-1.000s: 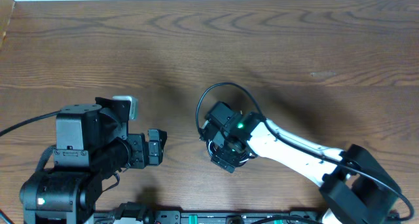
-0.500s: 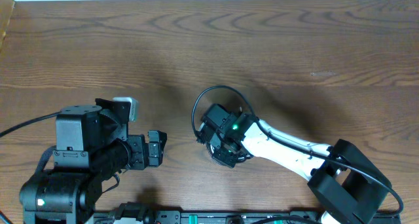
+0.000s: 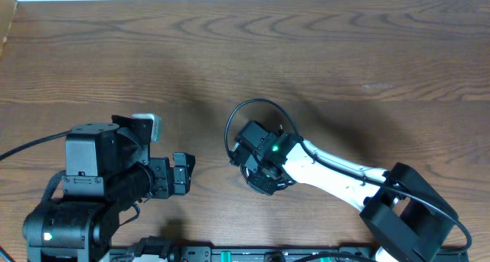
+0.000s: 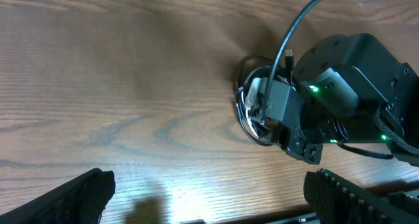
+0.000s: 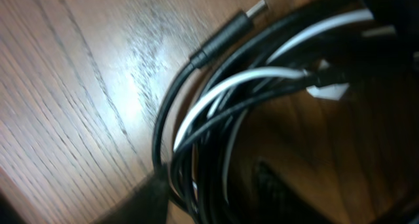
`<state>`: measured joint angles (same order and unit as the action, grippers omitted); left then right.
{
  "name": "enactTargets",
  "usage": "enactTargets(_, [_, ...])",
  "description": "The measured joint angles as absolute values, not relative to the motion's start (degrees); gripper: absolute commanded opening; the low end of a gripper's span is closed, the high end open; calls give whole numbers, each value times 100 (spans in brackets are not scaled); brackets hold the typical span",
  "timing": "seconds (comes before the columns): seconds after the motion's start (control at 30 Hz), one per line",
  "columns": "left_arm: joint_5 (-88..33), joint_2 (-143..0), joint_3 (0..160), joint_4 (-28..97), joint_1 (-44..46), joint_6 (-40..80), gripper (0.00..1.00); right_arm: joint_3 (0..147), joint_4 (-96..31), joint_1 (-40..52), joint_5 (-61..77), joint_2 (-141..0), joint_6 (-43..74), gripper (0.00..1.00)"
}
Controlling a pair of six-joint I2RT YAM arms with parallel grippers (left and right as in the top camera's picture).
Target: Untangle cables
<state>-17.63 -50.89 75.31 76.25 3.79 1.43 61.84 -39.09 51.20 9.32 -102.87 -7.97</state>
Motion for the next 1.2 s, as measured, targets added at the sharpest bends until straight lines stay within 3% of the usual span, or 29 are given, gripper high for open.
enactTargets(0.2, [-1763,-5089,7531,7671,379,143,98,6184,-3835,5120,937,-10287,-779,46])
enactTargets(0.33, [-1763,-5089,7531,7693,379,143,97,6184,-3734,5120,937,-10291,-781,25])
enactTargets(0.4, [-1763,-5089,7531,7693,379,143,98,6184,-3693,5120,943,-10304,-714,20])
enactTargets(0.8, [-1763,-5089,7531,7784,379,143,98,6069,-3450,5120,937,-10368,-620,25])
enactTargets(0.87, [-1763,-5089,7531,7815,379,145,98,5996,-3371,5120,937,-10368,-604,17])
enactTargets(0.93, [-1763,-5089,7531,7826,379,143,98,5933,-3330,5120,943,-10368,-541,1])
enactTargets(1.2, [-1763,-5089,7531,7843,379,143,98,5907,-3336,5120,937,-10368,-176,1])
